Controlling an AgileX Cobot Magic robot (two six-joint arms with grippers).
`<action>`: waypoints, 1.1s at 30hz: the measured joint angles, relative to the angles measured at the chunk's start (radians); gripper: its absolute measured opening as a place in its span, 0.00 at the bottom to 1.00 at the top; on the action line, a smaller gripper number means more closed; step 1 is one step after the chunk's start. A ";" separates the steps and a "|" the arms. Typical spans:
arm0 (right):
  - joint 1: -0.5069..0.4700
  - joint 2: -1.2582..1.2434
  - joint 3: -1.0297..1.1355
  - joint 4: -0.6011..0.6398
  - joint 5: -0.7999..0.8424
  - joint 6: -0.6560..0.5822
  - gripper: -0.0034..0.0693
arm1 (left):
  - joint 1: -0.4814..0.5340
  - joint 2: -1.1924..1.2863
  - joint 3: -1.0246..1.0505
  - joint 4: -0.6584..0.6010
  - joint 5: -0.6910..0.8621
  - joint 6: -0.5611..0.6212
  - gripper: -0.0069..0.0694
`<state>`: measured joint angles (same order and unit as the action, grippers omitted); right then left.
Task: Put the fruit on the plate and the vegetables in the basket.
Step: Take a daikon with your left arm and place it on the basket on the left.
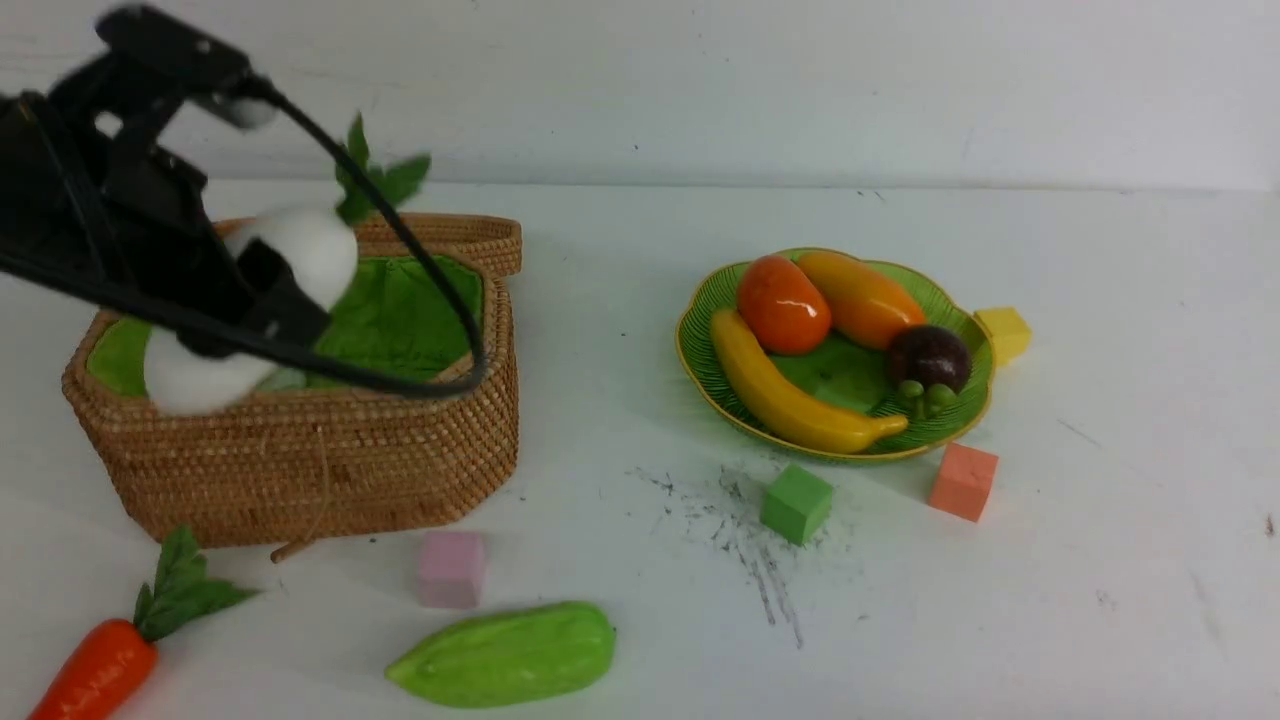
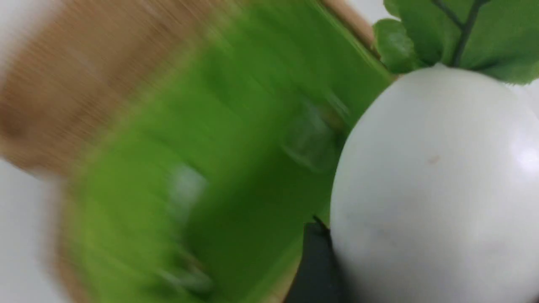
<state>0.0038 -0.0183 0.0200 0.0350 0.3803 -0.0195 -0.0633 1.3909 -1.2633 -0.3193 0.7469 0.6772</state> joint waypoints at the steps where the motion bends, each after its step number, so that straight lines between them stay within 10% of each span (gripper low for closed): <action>1: 0.000 0.000 0.000 0.000 0.000 0.000 0.31 | 0.000 0.005 -0.009 0.014 -0.062 0.000 0.77; 25: 0.000 0.000 0.000 -0.008 0.000 0.000 0.35 | 0.000 0.228 -0.015 0.060 -0.242 -0.066 0.77; 33: 0.000 0.000 0.000 -0.009 0.000 0.000 0.36 | 0.000 0.205 -0.015 0.071 -0.143 -0.225 0.96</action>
<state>0.0038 -0.0183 0.0200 0.0263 0.3803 -0.0195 -0.0633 1.5963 -1.2781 -0.2482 0.6038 0.4518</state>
